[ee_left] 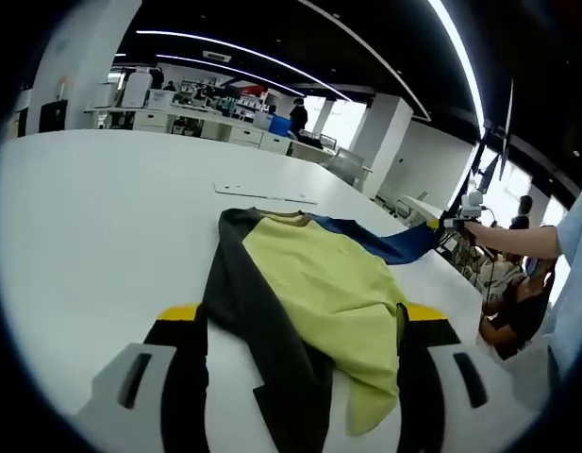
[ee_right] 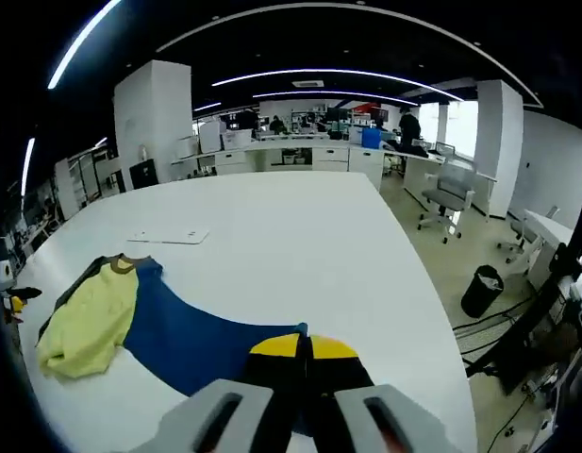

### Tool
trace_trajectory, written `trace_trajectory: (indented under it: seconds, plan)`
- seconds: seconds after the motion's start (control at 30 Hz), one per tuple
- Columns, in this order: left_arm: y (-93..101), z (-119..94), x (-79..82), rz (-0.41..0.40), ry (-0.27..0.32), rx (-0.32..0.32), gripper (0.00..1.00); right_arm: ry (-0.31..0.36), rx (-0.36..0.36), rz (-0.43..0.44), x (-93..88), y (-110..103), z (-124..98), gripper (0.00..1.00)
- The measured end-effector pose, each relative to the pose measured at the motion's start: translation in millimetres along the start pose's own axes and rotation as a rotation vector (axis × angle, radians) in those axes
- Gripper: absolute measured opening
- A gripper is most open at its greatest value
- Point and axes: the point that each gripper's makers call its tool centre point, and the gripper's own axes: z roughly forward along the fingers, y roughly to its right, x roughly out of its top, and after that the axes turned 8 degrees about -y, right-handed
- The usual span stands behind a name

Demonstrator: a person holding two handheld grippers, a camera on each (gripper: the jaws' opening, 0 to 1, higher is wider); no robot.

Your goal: Fold the garment on the visible template until the final outline fits inside the template.

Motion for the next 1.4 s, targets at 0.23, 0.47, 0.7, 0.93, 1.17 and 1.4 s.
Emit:
trace_trajectory:
  seconds: [0.23,0.47,0.7,0.93,1.17,1.4]
  plan:
    - [-9.6,4.7,-11.1,-0.002,-0.039,0.019,0.79,-0.048,-0.040,0.048,-10.8,29.2,24.4,0.00]
    - [-20.3,3.6,-22.2,-0.023,-0.068,0.040,0.79,-0.198,-0.112,0.002,-45.9,63.0,49.8,0.00]
    - [-22.7,3.2,-25.7,-0.038,-0.077,0.050,0.78,-0.223,-0.110,0.023,-54.9,70.4,59.1,0.00]
    - [-20.9,2.2,-29.4,-0.046,-0.081,0.050,0.78,-0.248,-0.112,0.001,-60.9,69.7,62.7,0.00]
    - [-23.7,-1.8,-30.1,-0.055,-0.077,0.059,0.78,-0.251,-0.092,-0.005,-65.3,65.3,61.0,0.00]
    - [-22.7,-2.5,-29.7,-0.061,-0.068,0.056,0.78,-0.190,-0.056,0.037,-63.4,61.4,57.6,0.33]
